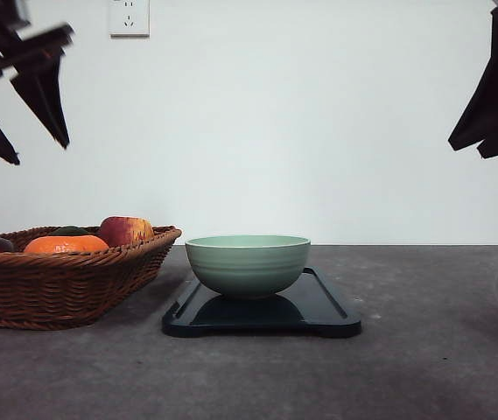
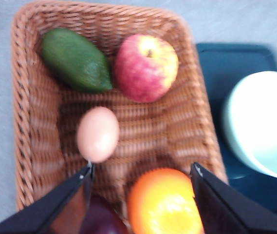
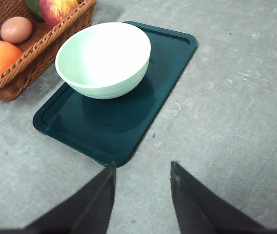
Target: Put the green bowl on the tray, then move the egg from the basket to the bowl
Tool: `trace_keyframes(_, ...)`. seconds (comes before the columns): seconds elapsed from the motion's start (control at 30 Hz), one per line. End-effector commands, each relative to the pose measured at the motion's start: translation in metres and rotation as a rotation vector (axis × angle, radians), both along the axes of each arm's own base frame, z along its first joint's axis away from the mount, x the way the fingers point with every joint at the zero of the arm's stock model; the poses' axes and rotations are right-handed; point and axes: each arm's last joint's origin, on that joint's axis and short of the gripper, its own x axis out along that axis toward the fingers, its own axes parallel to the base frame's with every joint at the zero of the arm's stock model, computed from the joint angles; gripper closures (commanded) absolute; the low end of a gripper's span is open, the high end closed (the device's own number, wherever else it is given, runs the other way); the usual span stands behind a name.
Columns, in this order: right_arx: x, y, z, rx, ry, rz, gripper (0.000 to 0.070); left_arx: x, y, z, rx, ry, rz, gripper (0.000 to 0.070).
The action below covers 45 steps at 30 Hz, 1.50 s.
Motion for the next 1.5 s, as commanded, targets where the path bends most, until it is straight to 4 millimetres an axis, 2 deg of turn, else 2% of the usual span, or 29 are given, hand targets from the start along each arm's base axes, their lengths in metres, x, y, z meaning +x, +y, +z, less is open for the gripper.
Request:
trace_keyframes(0.0, 0.0, 0.001, 0.0, 0.008, 0.009, -0.003, 0.0488, 0.014, -0.005, -0.001, 0.074, 0.002, -0.059, 0.0318)
trace_keyframes(0.3, 0.0, 0.001, 0.0, 0.007, 0.009, -0.003, 0.0488, 0.056, -0.017, -0.038, 0.158, 0.126, -0.095, 0.0318)
trace_keyframes(0.53, 0.001, 0.001, 0.0, 0.008, 0.007, -0.003, 0.0488, 0.068, -0.017, -0.068, 0.239, 0.196, -0.092, 0.0318)
trace_keyframes(0.8, 0.001, 0.001, 0.0, 0.01, 0.004, -0.003, 0.0488, 0.078, -0.019, -0.086, 0.246, 0.213, -0.103, 0.0314)
trace_keyframes(1.07, 0.001, 0.001, 0.0, 0.008, 0.003, -0.006, 0.0488, 0.081, -0.02, -0.091, 0.245, 0.206, -0.101, 0.0317)
trace_keyframes(1.13, 0.001, 0.001, 0.0, 0.007, 0.003, -0.009, 0.0488, 0.082, -0.02, -0.091, 0.245, 0.205, -0.101, 0.0348)
trace_keyframes(1.23, 0.001, 0.001, 0.0, 0.006, 0.002, -0.01, 0.0488, 0.081, -0.02, -0.091, 0.245, 0.206, -0.101, 0.0461)
trace_keyframes(1.27, 0.001, 0.001, 0.0, 0.006, 0.001, -0.011, 0.0488, 0.081, -0.02, -0.091, 0.245, 0.207, -0.101, 0.0476)
trace_keyframes(1.47, 0.001, 0.001, 0.0, -0.001, -0.004, -0.026, 0.0488, 0.081, -0.02, -0.091, 0.244, 0.215, -0.098, 0.0489)
